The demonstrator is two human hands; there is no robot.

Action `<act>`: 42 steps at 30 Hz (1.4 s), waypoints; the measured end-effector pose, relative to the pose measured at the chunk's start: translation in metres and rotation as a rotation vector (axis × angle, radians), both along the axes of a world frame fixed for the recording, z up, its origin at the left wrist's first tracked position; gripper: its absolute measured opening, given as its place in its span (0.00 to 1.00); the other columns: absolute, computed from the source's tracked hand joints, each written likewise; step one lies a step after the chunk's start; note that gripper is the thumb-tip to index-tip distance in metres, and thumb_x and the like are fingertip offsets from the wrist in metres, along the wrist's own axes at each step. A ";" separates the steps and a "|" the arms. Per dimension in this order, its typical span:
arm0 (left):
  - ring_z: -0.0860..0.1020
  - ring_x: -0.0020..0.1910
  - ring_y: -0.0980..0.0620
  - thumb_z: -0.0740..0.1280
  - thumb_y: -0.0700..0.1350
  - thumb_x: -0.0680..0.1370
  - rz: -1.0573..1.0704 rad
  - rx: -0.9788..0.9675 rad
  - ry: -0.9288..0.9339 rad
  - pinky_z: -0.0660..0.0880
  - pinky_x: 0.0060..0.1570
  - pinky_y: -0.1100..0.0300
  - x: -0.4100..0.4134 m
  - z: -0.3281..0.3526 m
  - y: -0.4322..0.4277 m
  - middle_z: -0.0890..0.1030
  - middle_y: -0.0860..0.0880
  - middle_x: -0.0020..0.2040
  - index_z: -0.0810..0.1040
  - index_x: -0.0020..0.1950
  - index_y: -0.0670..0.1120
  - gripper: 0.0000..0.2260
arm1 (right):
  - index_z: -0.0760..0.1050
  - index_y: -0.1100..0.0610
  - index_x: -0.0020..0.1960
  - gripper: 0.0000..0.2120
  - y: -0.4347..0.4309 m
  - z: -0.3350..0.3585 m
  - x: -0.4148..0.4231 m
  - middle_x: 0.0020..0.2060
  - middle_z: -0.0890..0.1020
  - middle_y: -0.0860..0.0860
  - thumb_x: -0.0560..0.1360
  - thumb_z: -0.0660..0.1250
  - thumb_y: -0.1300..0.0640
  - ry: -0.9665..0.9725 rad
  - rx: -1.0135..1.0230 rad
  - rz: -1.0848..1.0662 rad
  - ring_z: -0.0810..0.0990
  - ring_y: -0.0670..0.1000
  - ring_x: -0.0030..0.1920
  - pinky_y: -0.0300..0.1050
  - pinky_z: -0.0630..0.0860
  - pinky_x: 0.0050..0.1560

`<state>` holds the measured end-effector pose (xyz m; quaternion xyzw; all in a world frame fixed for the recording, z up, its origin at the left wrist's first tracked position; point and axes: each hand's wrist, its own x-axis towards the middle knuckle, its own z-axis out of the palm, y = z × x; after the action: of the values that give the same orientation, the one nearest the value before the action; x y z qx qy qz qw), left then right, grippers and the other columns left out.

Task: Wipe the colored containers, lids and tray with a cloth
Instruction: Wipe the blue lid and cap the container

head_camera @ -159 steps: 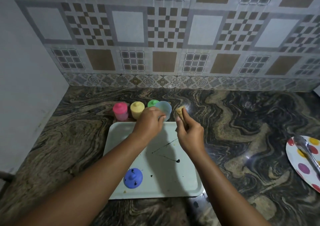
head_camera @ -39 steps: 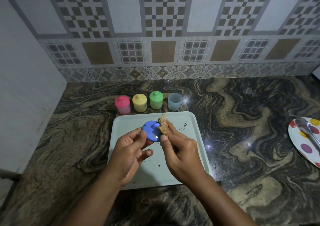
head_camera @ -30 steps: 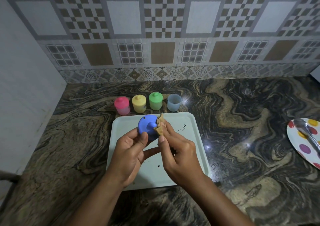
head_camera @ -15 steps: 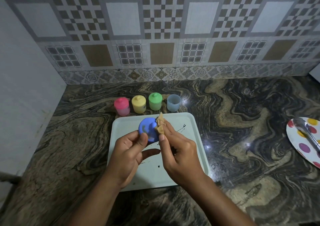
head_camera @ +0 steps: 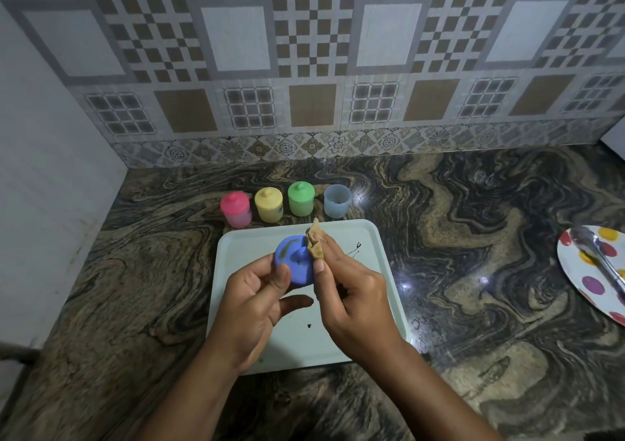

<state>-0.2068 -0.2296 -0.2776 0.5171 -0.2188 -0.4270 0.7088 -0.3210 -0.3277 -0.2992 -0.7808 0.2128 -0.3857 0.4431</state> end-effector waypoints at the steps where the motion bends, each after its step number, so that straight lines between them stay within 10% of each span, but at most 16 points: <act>1: 0.83 0.55 0.44 0.73 0.56 0.74 0.009 0.009 0.006 0.80 0.44 0.55 0.001 0.000 0.000 0.83 0.38 0.57 0.83 0.57 0.41 0.21 | 0.81 0.59 0.66 0.16 -0.002 0.000 0.000 0.68 0.80 0.50 0.83 0.60 0.56 0.016 0.054 0.010 0.76 0.46 0.70 0.49 0.75 0.70; 5: 0.84 0.52 0.47 0.69 0.58 0.73 0.080 0.024 0.032 0.81 0.43 0.57 -0.003 0.002 -0.004 0.85 0.40 0.55 0.86 0.51 0.43 0.19 | 0.83 0.53 0.61 0.18 -0.003 0.000 0.003 0.45 0.79 0.36 0.82 0.59 0.46 0.070 0.273 0.015 0.74 0.42 0.44 0.49 0.78 0.53; 11: 0.80 0.62 0.43 0.64 0.42 0.80 0.050 -0.001 -0.016 0.80 0.51 0.53 -0.010 0.001 -0.007 0.83 0.41 0.61 0.77 0.65 0.40 0.15 | 0.80 0.54 0.68 0.17 0.000 0.004 0.002 0.68 0.79 0.45 0.83 0.60 0.53 0.037 0.144 0.005 0.80 0.45 0.62 0.45 0.76 0.65; 18: 0.82 0.55 0.49 0.60 0.52 0.78 0.061 0.080 0.052 0.79 0.41 0.55 -0.004 0.004 -0.007 0.84 0.42 0.56 0.82 0.56 0.41 0.18 | 0.84 0.54 0.57 0.17 0.000 0.001 0.002 0.43 0.78 0.36 0.82 0.59 0.47 0.086 0.285 0.027 0.76 0.44 0.40 0.45 0.74 0.50; 27: 0.81 0.59 0.44 0.64 0.45 0.81 0.009 0.026 -0.040 0.78 0.48 0.51 -0.004 0.002 -0.002 0.83 0.41 0.60 0.80 0.62 0.42 0.13 | 0.83 0.59 0.57 0.16 0.002 0.005 0.000 0.53 0.86 0.56 0.83 0.60 0.52 0.039 0.163 0.002 0.77 0.42 0.49 0.39 0.73 0.53; 31: 0.81 0.56 0.45 0.64 0.50 0.80 0.031 0.058 0.011 0.79 0.43 0.54 -0.005 0.003 -0.004 0.84 0.40 0.57 0.84 0.53 0.44 0.13 | 0.84 0.58 0.60 0.14 -0.003 0.005 0.001 0.66 0.81 0.46 0.83 0.61 0.55 0.052 0.195 -0.010 0.81 0.50 0.65 0.41 0.75 0.64; 34: 0.80 0.61 0.43 0.64 0.53 0.80 0.020 -0.017 -0.017 0.81 0.49 0.49 -0.011 0.004 -0.005 0.82 0.41 0.62 0.82 0.60 0.44 0.16 | 0.83 0.58 0.52 0.15 -0.002 0.002 0.002 0.63 0.83 0.46 0.83 0.60 0.53 0.062 0.197 -0.027 0.84 0.53 0.55 0.43 0.75 0.56; 37: 0.80 0.63 0.43 0.66 0.48 0.80 0.016 -0.027 -0.111 0.79 0.55 0.44 -0.016 0.001 -0.005 0.81 0.42 0.63 0.76 0.67 0.42 0.17 | 0.81 0.58 0.65 0.15 -0.001 0.006 0.001 0.68 0.79 0.48 0.83 0.61 0.57 0.021 0.125 -0.011 0.74 0.45 0.72 0.41 0.73 0.69; 42: 0.83 0.51 0.45 0.64 0.51 0.79 0.089 0.042 0.007 0.79 0.43 0.53 -0.007 0.001 -0.004 0.85 0.40 0.52 0.85 0.52 0.44 0.14 | 0.84 0.61 0.56 0.15 0.001 0.006 0.001 0.55 0.86 0.48 0.83 0.60 0.55 0.012 0.178 -0.014 0.83 0.50 0.61 0.45 0.78 0.60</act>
<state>-0.2143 -0.2333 -0.2767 0.5397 -0.1839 -0.4013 0.7168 -0.3200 -0.3265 -0.2929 -0.7391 0.2544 -0.3636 0.5068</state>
